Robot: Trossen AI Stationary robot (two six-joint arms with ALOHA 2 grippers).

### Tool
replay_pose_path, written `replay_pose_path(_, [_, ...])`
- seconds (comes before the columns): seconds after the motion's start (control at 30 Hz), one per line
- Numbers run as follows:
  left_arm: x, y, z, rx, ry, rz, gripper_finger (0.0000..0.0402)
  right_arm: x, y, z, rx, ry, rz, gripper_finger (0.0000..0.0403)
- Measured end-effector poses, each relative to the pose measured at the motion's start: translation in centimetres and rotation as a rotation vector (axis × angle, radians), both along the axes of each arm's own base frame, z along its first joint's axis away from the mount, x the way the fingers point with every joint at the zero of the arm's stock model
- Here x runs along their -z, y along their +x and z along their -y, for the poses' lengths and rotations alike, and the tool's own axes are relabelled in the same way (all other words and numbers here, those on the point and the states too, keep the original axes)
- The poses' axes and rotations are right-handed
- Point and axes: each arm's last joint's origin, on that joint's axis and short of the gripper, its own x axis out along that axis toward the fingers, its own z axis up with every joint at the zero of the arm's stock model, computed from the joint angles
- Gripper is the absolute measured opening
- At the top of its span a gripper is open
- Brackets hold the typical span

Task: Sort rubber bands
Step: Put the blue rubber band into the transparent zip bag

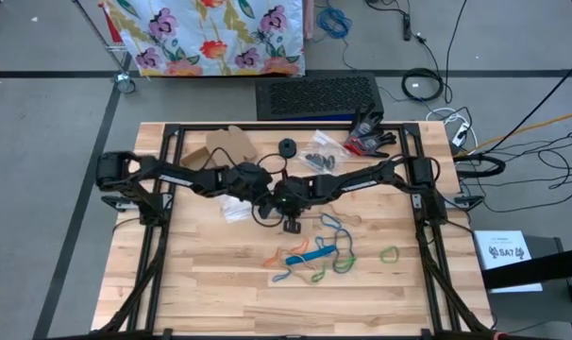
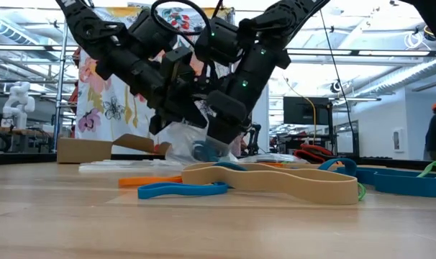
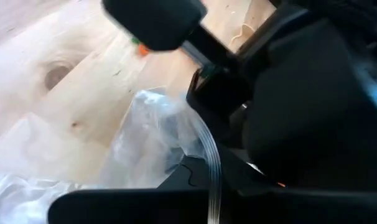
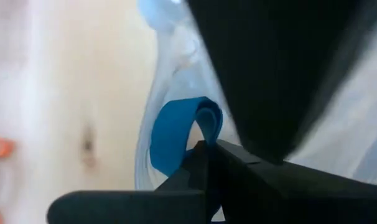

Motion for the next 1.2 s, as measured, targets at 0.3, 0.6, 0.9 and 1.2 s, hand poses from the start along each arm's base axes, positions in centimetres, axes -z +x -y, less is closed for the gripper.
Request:
replay_pose_path(0.3, [0.2,0.0,0.1,-0.004,0.003,-0.021,0.0,-2.2,0.0,0.3,-0.015,-0.078,0.076,0.0038])
replay_pose_path(0.6, [0.5,-0.2,0.1,-0.008,0.006,-0.053,0.0,-3.7,-0.1,0.4,-0.013,-0.085,0.135,0.0143])
replay_pose_path(0.9, [1.0,-0.5,0.1,-0.028,0.006,-0.103,0.0,-6.5,-0.8,0.3,-0.009,-0.086,0.194,0.0168])
replay_pose_path(1.2, [1.2,-0.7,0.1,-0.024,0.01,-0.128,0.0,-4.9,-3.4,-0.9,-0.008,-0.019,-0.117,0.016])
